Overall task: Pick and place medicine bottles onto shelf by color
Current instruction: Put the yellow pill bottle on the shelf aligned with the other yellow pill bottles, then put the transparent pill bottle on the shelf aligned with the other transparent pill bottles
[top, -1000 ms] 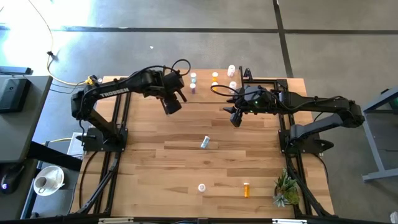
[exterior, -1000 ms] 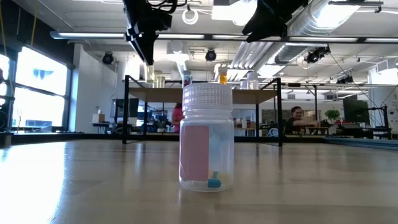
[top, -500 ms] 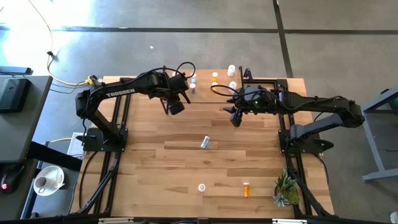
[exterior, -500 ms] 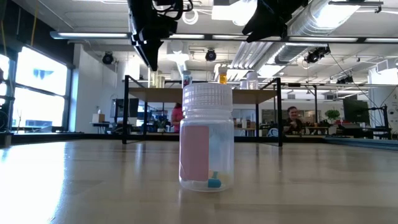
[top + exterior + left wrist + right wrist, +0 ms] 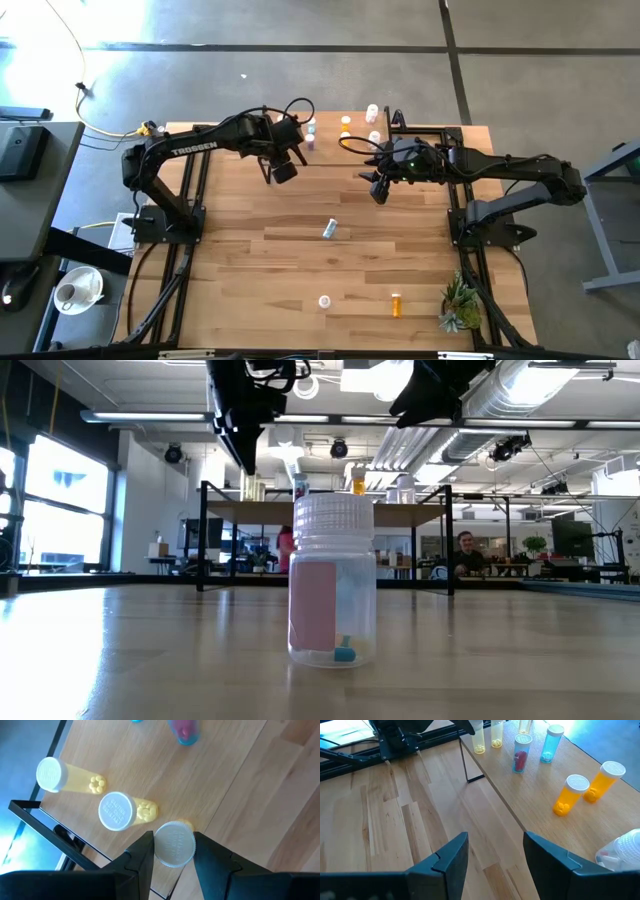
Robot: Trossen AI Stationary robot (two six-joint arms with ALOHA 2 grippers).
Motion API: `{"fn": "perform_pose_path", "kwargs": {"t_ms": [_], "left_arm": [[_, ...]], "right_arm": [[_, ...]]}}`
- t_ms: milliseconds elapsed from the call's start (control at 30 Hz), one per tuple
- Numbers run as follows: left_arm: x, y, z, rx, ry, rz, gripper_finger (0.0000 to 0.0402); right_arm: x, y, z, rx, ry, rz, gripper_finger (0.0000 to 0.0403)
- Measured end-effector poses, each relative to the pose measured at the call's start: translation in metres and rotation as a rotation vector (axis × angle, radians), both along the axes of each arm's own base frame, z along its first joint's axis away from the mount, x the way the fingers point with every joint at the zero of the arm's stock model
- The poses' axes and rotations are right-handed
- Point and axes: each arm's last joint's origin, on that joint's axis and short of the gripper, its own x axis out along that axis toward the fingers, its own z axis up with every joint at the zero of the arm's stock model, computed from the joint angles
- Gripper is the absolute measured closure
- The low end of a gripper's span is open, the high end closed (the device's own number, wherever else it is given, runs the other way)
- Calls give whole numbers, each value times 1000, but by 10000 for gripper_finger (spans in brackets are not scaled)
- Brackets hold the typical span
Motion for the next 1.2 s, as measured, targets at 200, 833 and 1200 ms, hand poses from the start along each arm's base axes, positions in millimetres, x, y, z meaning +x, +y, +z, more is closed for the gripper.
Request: {"fn": "perform_pose_path", "kwargs": {"t_ms": [200, 833, 1200], "left_arm": [[0, 0, 0, 3, 7, -17, 286], [0, 1, -2, 30, 44, -36, 225], [3, -4, 33, 67, -29, -65, 222]], "right_arm": [[0, 0, 0, 0, 0, 0, 221], [0, 0, 0, 0, 0, 0, 221], [0, 0, 0, 10, -1, 14, 221]]}}
